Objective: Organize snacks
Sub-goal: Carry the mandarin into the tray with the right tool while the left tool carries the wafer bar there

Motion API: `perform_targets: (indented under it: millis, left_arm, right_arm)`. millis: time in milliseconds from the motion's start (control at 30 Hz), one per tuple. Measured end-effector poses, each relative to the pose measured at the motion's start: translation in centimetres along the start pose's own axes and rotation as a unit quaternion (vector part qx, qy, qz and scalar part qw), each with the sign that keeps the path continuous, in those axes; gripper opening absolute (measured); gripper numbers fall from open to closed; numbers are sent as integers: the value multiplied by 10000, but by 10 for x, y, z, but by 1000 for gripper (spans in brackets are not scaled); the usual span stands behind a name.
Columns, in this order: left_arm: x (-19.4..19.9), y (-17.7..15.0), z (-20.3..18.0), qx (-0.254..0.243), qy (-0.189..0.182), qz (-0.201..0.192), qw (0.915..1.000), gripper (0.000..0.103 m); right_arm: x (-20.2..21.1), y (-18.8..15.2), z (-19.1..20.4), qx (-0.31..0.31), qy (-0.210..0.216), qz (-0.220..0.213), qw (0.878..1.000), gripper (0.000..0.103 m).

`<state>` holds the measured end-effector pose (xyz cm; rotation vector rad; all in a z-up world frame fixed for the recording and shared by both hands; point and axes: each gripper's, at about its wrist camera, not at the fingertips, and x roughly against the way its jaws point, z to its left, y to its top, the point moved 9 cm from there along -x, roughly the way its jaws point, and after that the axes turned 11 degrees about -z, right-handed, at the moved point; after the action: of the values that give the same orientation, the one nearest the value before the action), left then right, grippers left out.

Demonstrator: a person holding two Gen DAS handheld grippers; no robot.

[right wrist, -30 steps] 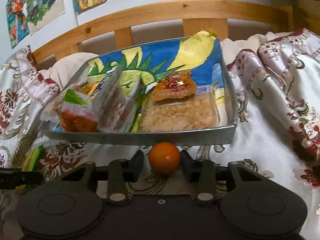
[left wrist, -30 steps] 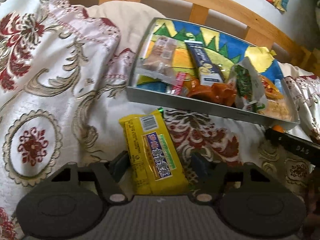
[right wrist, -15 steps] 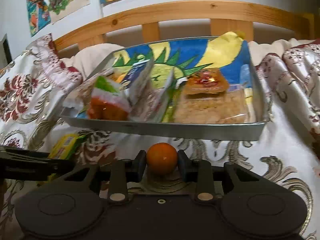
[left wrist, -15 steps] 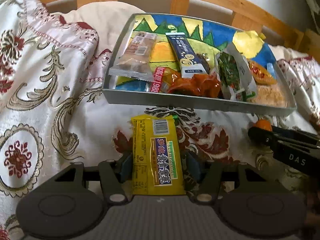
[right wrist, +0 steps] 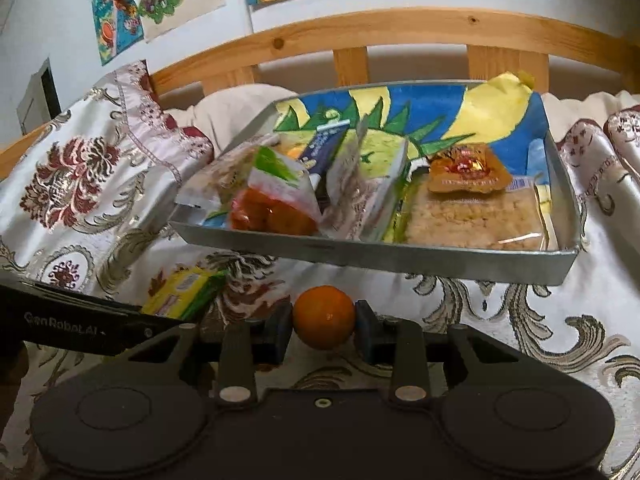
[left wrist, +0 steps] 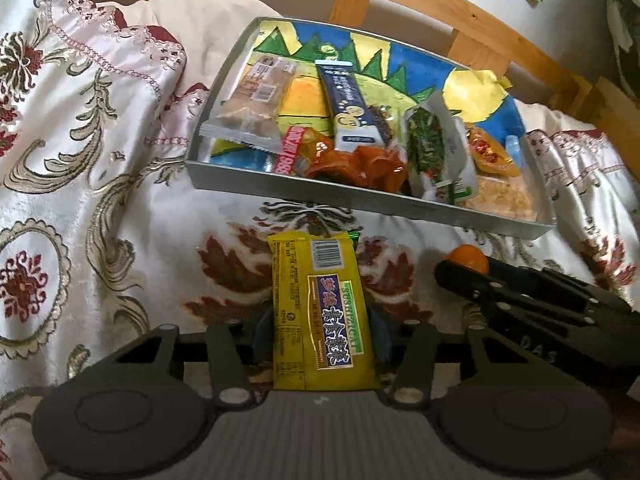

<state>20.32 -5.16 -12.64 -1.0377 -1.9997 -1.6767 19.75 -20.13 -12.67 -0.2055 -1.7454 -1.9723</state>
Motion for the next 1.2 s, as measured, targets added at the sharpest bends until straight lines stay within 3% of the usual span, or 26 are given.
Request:
perform_targets:
  millis: [433, 733, 1200]
  left_arm:
    - [13, 20, -19, 326, -303, -342, 9984, 54]
    - [15, 69, -36, 113, -363, -893, 9953, 54]
    - [-54, 141, -100, -20, -544, -1263, 9905, 54]
  right_arm:
    - [15, 29, -10, -22, -114, -600, 9981, 36]
    - [19, 52, -34, 93, -413, -969, 9944, 36]
    - [12, 77, -104, -24, -1147, -1364, 9840, 36]
